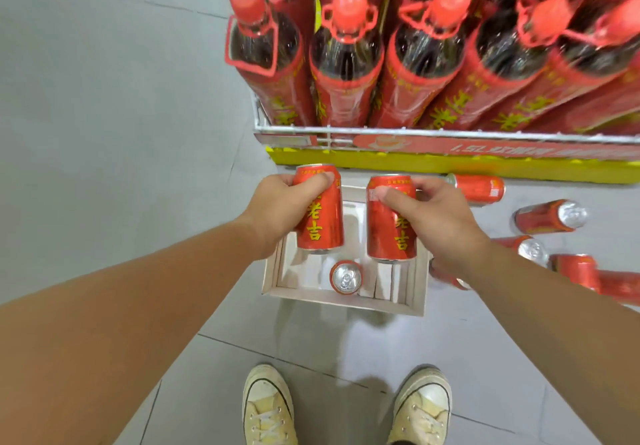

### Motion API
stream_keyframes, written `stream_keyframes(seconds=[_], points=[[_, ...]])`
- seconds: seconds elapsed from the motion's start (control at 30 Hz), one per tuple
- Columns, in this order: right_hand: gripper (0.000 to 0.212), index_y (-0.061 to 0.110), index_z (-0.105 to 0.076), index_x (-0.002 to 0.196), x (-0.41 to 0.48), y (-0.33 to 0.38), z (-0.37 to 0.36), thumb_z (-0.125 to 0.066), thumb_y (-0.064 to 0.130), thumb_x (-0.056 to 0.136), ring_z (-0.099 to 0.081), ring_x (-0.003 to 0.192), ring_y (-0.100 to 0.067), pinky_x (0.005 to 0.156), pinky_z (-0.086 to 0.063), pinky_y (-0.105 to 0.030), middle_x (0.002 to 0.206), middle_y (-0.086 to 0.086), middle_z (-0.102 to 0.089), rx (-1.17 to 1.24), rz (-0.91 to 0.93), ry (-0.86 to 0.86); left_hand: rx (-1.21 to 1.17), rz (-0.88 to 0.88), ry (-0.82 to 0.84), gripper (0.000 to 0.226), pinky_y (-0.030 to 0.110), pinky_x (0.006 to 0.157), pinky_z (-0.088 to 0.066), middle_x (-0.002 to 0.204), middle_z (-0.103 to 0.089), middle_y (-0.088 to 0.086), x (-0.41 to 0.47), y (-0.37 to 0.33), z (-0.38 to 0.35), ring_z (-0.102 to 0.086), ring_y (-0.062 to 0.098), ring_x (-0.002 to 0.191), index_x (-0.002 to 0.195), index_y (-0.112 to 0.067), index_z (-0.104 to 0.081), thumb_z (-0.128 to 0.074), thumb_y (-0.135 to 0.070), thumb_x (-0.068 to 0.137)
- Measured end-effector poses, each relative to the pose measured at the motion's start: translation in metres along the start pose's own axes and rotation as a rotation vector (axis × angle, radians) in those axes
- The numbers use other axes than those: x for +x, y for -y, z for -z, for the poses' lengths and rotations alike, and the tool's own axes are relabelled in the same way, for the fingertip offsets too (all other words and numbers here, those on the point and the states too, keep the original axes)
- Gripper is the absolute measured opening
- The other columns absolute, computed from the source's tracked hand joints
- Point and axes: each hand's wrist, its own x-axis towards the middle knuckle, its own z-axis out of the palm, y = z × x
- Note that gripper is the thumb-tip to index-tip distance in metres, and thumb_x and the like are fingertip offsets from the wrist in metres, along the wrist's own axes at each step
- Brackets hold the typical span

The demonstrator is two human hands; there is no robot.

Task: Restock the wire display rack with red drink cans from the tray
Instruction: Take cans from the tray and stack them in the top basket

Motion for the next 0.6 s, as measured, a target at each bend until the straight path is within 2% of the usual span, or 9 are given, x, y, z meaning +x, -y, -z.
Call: stream_keyframes(seconds=[0.17,0.23,0.33,0.43,0.53,0.6], points=[[0.028,0.014,-0.076,0.096,-0.062,0.098,0.017,-0.087,0.028,0.074,-0.074,0.078,-0.006,0.067,-0.057,-0.020,0.086,0.004,-0.079,-0.019,0.104,0.009,0.036,-0.070,0.019,0.025,0.030,0.066,-0.061,0.072,-0.076,-0.002,-0.071,-0.087,0.017,-0.072,0.012,0.065,0.084,-0.015,-0.074,-0.078,-0.040,0.083],[0.026,0.013,-0.075,0.095,-0.090,0.138,0.027,-0.087,0.024,0.075,-0.072,0.072,-0.006,0.062,-0.053,-0.018,0.085,0.001,-0.079,0.005,0.117,0.018,0.052,-0.085,0.048,0.027,0.033,0.069,-0.061,0.078,-0.077,0.001,-0.104,-0.125,0.025,-0.073,0.012,0.067,0.089,-0.014,-0.075,-0.078,-0.040,0.082],[0.026,0.014,-0.074,0.097,-0.134,0.199,0.043,-0.086,0.021,0.075,-0.070,0.069,-0.009,0.055,-0.051,-0.018,0.087,-0.005,-0.079,-0.012,0.130,0.018,0.097,-0.106,0.081,0.022,0.028,0.063,-0.059,0.077,-0.078,-0.002,-0.155,-0.185,0.038,-0.073,0.009,0.067,0.091,-0.015,-0.074,-0.079,-0.034,0.083],[0.020,0.015,-0.075,0.093,-0.177,0.259,0.059,-0.085,0.017,0.076,-0.070,0.066,-0.007,0.050,-0.049,-0.016,0.083,-0.001,-0.078,-0.044,0.156,0.003,0.129,-0.141,0.099,0.018,0.024,0.056,-0.055,0.069,-0.076,-0.005,-0.207,-0.246,0.050,-0.071,0.007,0.062,0.086,-0.015,-0.072,-0.081,-0.029,0.081],[0.024,0.014,-0.075,0.095,-0.223,0.320,0.072,-0.086,0.017,0.074,-0.074,0.076,-0.014,0.060,-0.056,-0.023,0.085,-0.001,-0.079,-0.046,0.200,-0.048,0.156,-0.186,0.102,0.016,0.024,0.055,-0.056,0.065,-0.075,-0.005,-0.262,-0.310,0.058,-0.070,0.006,0.059,0.083,-0.015,-0.070,-0.080,-0.027,0.083],[0.027,0.013,-0.075,0.096,-0.255,0.362,0.079,-0.087,0.020,0.073,-0.074,0.076,-0.015,0.064,-0.060,-0.028,0.086,-0.003,-0.079,-0.037,0.234,-0.091,0.167,-0.218,0.096,0.019,0.033,0.065,-0.062,0.072,-0.078,0.000,-0.299,-0.353,0.061,-0.072,0.012,0.064,0.086,-0.013,-0.072,-0.080,-0.030,0.082]])
